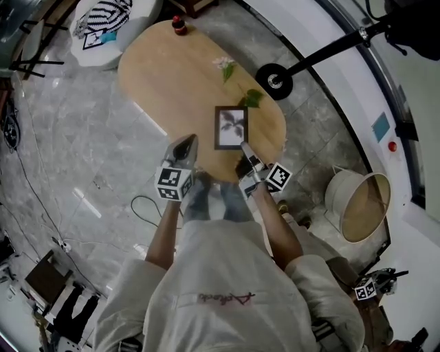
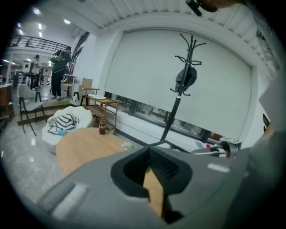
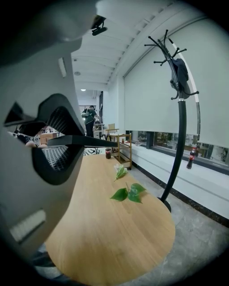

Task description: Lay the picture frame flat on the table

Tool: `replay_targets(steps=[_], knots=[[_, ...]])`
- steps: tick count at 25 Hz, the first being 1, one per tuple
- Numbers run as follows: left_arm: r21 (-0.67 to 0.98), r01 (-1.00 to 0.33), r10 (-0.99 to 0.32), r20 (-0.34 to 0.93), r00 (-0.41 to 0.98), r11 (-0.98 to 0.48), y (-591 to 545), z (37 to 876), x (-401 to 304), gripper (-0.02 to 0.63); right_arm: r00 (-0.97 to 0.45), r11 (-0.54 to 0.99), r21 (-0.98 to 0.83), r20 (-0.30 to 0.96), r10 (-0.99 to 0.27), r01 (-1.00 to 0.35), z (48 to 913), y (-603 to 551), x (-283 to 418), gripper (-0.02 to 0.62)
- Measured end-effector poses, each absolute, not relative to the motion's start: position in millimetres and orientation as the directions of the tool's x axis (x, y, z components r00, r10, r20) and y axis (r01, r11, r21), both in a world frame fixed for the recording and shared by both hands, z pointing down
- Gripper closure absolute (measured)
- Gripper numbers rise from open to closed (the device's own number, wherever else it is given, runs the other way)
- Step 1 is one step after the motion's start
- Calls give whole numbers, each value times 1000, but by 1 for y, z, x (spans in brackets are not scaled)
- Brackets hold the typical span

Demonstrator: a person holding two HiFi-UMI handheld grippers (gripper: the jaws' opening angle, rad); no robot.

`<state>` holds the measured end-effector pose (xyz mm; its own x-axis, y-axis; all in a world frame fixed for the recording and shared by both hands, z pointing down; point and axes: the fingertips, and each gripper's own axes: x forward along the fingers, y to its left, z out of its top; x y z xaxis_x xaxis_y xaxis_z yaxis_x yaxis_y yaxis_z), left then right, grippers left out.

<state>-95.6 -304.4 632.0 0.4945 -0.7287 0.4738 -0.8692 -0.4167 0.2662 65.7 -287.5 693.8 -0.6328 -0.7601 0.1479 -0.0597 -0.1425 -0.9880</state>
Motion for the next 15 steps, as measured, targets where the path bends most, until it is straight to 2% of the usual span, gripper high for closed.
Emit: replay_targets(steps=[15], knots=[[285,-866,-701,508,500,-411,-300,700,-94,606,-663,-229,-970,222,-715,-78,770,-254,55,520]])
